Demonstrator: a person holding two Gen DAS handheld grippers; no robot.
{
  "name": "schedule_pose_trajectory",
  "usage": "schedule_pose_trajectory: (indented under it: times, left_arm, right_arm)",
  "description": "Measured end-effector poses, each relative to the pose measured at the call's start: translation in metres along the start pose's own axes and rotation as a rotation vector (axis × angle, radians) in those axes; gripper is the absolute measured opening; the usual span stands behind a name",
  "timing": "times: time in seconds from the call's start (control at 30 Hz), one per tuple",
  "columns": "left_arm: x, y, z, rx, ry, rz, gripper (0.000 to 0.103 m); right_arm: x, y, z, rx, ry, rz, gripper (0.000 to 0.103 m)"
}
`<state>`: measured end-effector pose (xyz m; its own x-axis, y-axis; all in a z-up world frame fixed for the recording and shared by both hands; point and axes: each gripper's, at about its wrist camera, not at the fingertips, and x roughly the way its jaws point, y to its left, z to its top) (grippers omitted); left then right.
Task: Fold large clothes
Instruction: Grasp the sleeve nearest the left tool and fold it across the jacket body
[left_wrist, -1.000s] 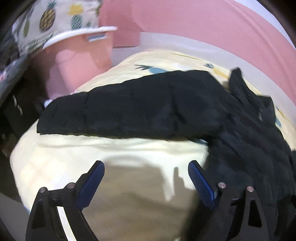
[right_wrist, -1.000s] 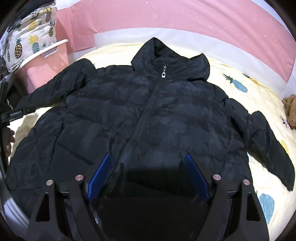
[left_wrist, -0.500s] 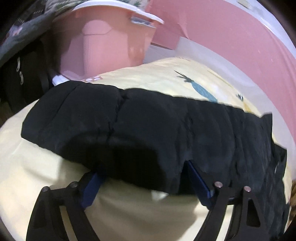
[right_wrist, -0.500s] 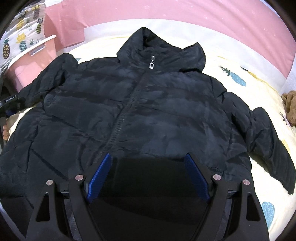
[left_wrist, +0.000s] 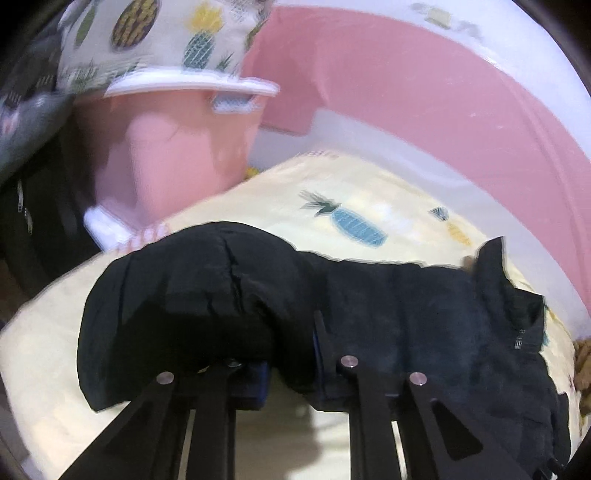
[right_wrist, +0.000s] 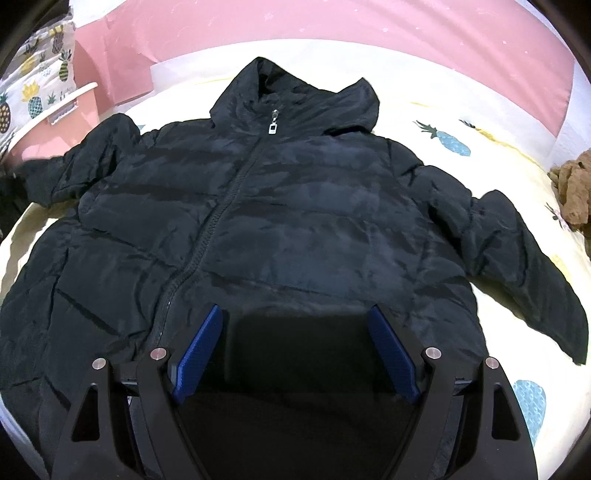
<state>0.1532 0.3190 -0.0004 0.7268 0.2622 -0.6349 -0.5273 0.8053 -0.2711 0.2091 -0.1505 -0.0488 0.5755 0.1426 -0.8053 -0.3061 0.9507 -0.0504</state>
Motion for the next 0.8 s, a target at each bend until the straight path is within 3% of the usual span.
schedule_pose_trajectory:
  times: [0.23, 0.4, 0.57, 0.8]
  left_arm:
    - [-0.076, -0.08, 0.034, 0.11, -0.087, -0.147, 0.018]
    - [-0.109, -0.16, 0.036, 0.207, -0.079, -0.285, 0.018]
    - [-0.101, -0.235, 0.014, 0.311, -0.013, -0.371, 0.018]
    - [-0.04, -0.332, -0.044, 0.423, 0.138, -0.43, 0.018]
  right_arm:
    - [-0.032, -0.021, -0.007, 0.031, -0.052, -0.008, 0.081]
    - [-0.05, -0.041, -0.012, 0.072, -0.085, -0.012, 0.081]
    - [-0.058, -0.065, -0.024, 0.116, -0.09, -0.026, 0.081]
    - [-0.05, -0.095, -0.037, 0.177, -0.07, -0.05, 0.081]
